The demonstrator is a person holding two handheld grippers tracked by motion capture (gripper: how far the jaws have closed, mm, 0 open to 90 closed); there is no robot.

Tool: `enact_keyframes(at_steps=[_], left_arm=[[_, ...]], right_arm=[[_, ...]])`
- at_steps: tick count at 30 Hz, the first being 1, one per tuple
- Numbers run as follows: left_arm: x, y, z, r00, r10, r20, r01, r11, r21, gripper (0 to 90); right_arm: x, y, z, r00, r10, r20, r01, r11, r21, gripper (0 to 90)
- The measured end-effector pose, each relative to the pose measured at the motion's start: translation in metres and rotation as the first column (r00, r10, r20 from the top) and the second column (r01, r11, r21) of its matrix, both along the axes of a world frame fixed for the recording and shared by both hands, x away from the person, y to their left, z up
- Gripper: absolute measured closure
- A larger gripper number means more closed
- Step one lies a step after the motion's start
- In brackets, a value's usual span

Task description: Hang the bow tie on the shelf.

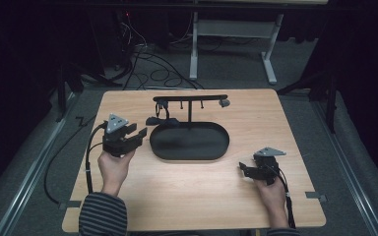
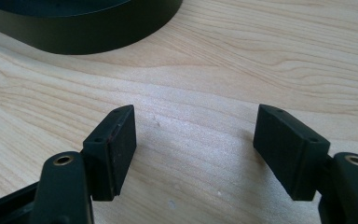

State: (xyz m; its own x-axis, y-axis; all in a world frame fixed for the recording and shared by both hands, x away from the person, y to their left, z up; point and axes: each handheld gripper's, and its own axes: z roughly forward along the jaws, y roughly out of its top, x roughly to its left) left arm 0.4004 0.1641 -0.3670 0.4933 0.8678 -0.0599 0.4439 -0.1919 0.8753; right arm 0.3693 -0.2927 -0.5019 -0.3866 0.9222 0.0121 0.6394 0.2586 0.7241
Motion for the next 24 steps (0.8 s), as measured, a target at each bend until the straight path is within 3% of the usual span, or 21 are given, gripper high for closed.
enact_keyframes(at_steps=[24], left_arm=[[-0.011,0.014,-0.009,0.9994,0.028,-0.018,-0.028,0.9995,-0.012,55.0]], right_arm=[[0.0,0.0,0.0,1.0,0.0,0.0,0.0,1.0,-0.004,31.2]])
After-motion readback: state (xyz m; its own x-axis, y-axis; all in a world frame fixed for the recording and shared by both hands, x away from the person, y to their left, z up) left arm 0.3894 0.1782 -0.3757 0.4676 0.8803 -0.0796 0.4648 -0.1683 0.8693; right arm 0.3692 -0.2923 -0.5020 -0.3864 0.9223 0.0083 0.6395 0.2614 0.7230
